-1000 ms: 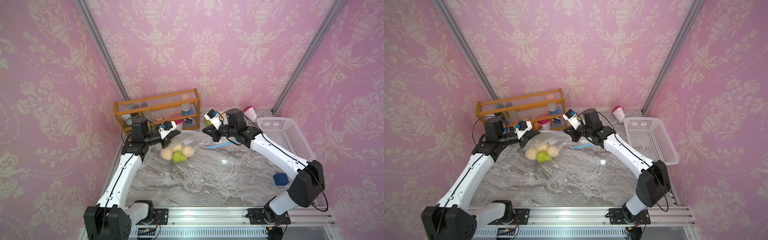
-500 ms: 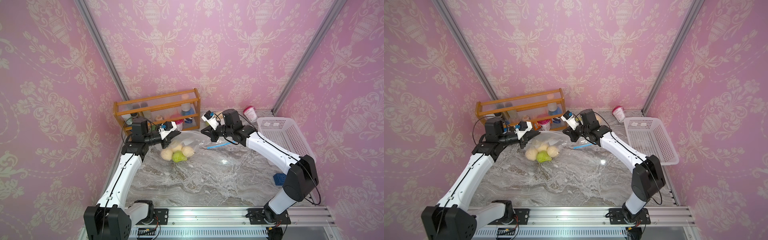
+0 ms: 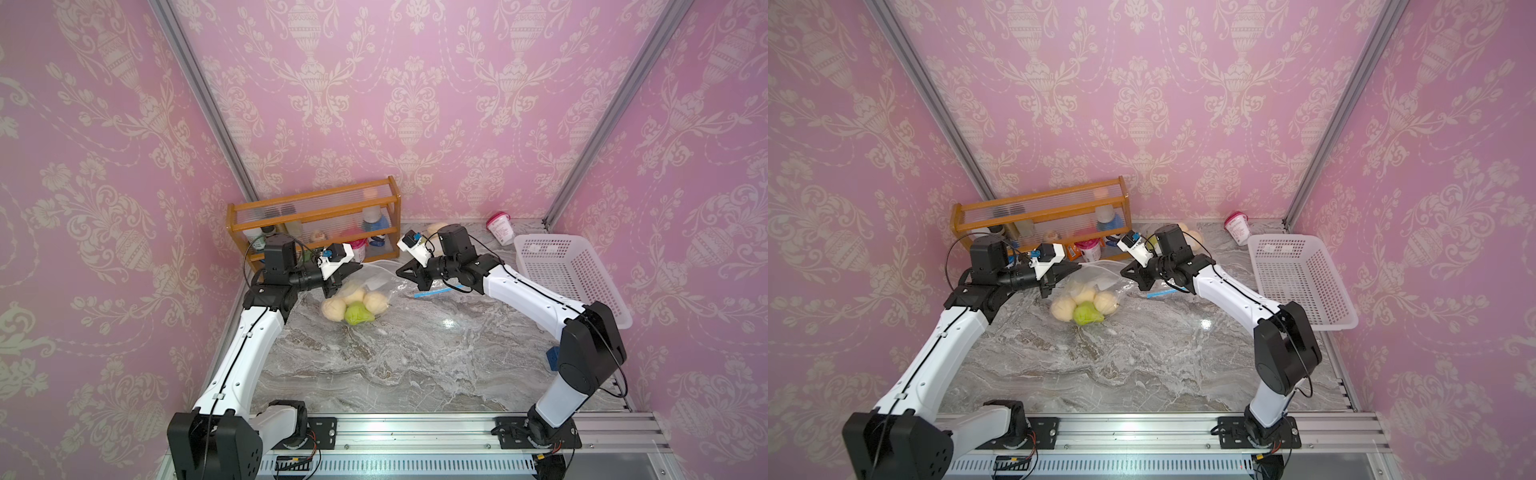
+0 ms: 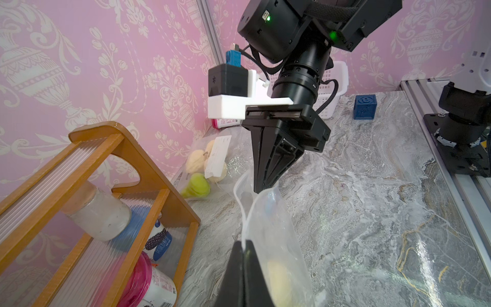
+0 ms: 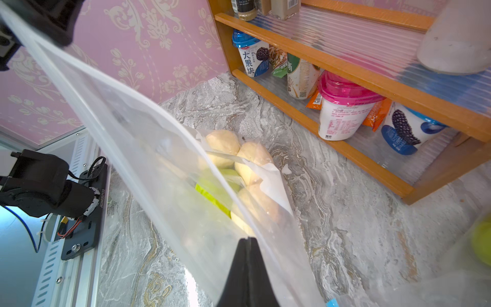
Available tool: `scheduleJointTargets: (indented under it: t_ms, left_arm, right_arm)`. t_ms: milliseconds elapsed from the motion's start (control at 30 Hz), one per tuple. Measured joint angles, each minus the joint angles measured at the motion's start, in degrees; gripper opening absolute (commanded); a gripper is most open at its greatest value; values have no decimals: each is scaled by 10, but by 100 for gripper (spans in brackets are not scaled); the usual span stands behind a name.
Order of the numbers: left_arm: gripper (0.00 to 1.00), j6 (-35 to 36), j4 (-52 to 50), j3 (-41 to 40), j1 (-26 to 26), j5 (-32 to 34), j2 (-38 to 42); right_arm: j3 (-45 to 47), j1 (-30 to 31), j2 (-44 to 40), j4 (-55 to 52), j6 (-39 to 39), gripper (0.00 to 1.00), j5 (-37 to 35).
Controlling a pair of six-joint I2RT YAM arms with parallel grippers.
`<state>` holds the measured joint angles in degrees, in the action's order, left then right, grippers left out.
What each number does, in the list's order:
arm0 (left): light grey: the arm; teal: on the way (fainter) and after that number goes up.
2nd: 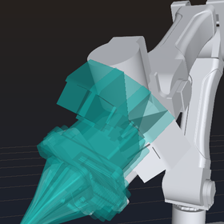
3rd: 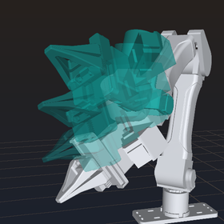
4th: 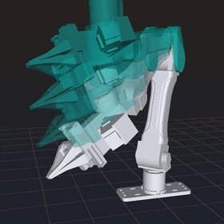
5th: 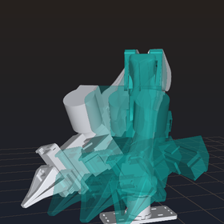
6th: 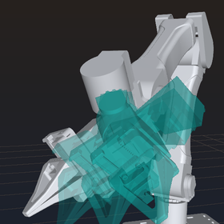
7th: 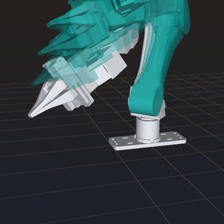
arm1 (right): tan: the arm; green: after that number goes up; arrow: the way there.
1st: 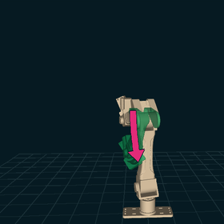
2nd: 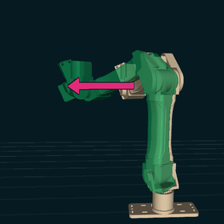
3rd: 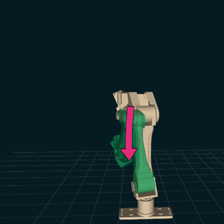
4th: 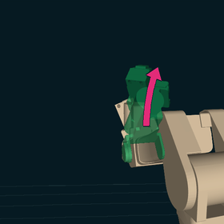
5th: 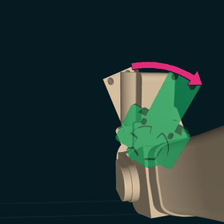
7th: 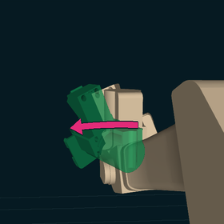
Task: Open the zip-top bag and take out the pear
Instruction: Open the zipper of the food storage bag at the center of the board.
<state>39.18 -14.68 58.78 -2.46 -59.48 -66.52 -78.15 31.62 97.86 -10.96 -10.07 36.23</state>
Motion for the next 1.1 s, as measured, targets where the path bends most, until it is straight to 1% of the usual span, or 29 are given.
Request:
scheduleJointTargets:
  t_ms: [33,133,233,267,400,467,567,600,733,833,967,1100]
  left_arm:
    - [0,0,-1,0,-1,-3,0]
    - [0,12,-18,1,-9,-7,-1]
    - [0,33,-55,9,-31,-11,-4]
    - [0,38,-68,10,-43,-10,-4]
    - [20,45,-92,7,-94,1,-3]
    - [34,36,-88,-4,-115,4,7]
    - [53,20,-85,-25,-137,12,25]
    - [57,14,-86,-29,-144,14,28]
    - [65,-13,-82,-34,-161,37,31]
    - [69,-44,-66,-34,-162,64,31]
    - [72,-90,-42,-33,-162,84,31]
    - [73,-129,-22,-32,-162,95,31]
  right_arm:
    - [0,2,2,1,-4,27,7]
    - [0,11,10,2,-21,31,23]
    - [0,16,18,9,-19,35,31]
    - [0,16,21,17,-11,42,32]
    - [9,15,23,56,39,44,19]
    - [12,15,23,68,78,44,13]
    - [21,15,23,83,139,44,13]
    - [27,15,23,91,159,44,13]
    - [74,15,16,118,234,41,12]
    - [91,11,11,104,281,38,0]
    - [99,-9,-8,77,349,36,-2]
    - [148,-24,-52,88,420,37,-5]
